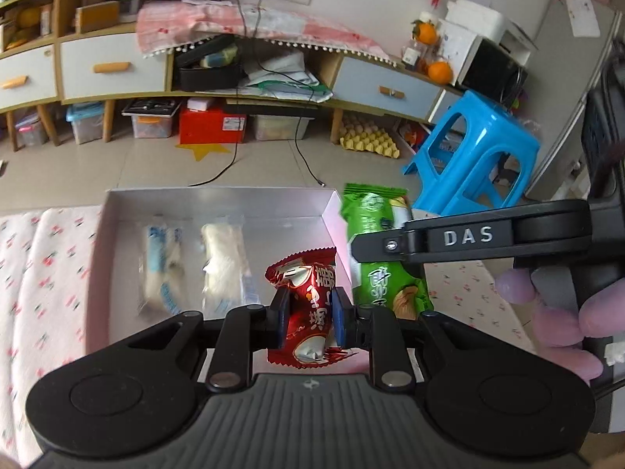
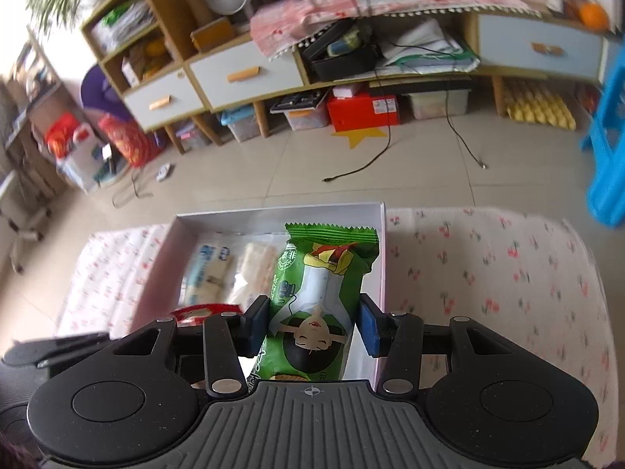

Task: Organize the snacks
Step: 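Lower both snacks into the pink box and open both tools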

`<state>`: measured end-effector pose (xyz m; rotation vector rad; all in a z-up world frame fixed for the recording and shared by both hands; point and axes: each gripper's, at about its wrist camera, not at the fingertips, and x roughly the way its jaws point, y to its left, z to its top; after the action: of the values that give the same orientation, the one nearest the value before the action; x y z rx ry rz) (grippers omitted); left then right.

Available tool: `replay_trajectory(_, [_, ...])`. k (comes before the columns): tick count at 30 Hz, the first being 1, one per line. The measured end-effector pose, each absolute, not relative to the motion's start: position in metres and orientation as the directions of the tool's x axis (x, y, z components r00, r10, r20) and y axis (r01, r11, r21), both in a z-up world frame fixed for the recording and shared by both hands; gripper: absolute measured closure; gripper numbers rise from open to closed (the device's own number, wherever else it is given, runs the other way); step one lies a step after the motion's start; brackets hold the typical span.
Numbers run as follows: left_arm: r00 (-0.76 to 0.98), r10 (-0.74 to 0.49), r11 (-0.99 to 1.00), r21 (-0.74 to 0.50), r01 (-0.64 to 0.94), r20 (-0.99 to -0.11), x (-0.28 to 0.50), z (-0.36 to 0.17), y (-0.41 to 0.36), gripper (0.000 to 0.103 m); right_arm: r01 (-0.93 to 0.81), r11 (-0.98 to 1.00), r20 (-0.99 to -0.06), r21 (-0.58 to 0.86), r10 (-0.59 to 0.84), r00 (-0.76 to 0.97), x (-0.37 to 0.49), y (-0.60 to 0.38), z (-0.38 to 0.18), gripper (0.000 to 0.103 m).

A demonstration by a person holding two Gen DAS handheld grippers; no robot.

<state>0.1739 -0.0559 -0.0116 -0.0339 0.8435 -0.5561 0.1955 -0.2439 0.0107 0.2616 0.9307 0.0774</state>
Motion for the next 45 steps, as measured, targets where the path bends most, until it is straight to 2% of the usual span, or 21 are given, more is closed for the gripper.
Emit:
replay_trajectory(4, [0.527,-0.458,0.861,-0.208,0.465,-0.716,0.188,-0.021,-0.062,0.083,0.031,0.98,-0.805,0.196,0.142,0.576,0.22,-0.242,-0.003,0.056])
replay_trajectory(16, [0.517,-0.429,0.864,-0.17,0.473,-0.741,0.211,-0.039,-0.068,0.083,0.029,0.989,-0.825,0.147,0.107,0.554,0.258,-0.237,-0.029,0.056])
replay_trajectory(33, [0.531,-0.43,0.868,-0.172,0.466,-0.73,0.224,-0.046,-0.068,0.082,0.036,0.987,-0.82,0.155,0.108,0.561,0.272,-0.239,-0.039,0.056])
replay_trajectory(36, [0.53,-0.431,0.865,-0.168,0.472,-0.73,0.224,-0.045,-0.069,0.078,0.036,0.987,-0.816,0.155,0.107,0.568,0.273,-0.239,-0.037,0.056])
replay_trajectory(37, [0.531,-0.432,0.865,-0.169,0.473,-0.729,0.223,-0.045,-0.069,0.077,0.04,0.986,-0.816,0.159,0.109,0.568,0.273,-0.24,-0.036,0.054])
replay_trajectory(38, [0.534,-0.433,0.865,-0.168,0.472,-0.727,0.223,-0.044,-0.069,0.076,0.045,0.985,-0.815,0.165,0.11,0.569,0.273,-0.241,-0.035,0.048])
replay_trajectory(45, [0.545,-0.427,0.869,-0.161,0.468,-0.721,0.216,-0.035,-0.067,0.054,0.053,0.982,-0.799,0.179,0.114,0.59,0.266,-0.243,-0.019,0.039])
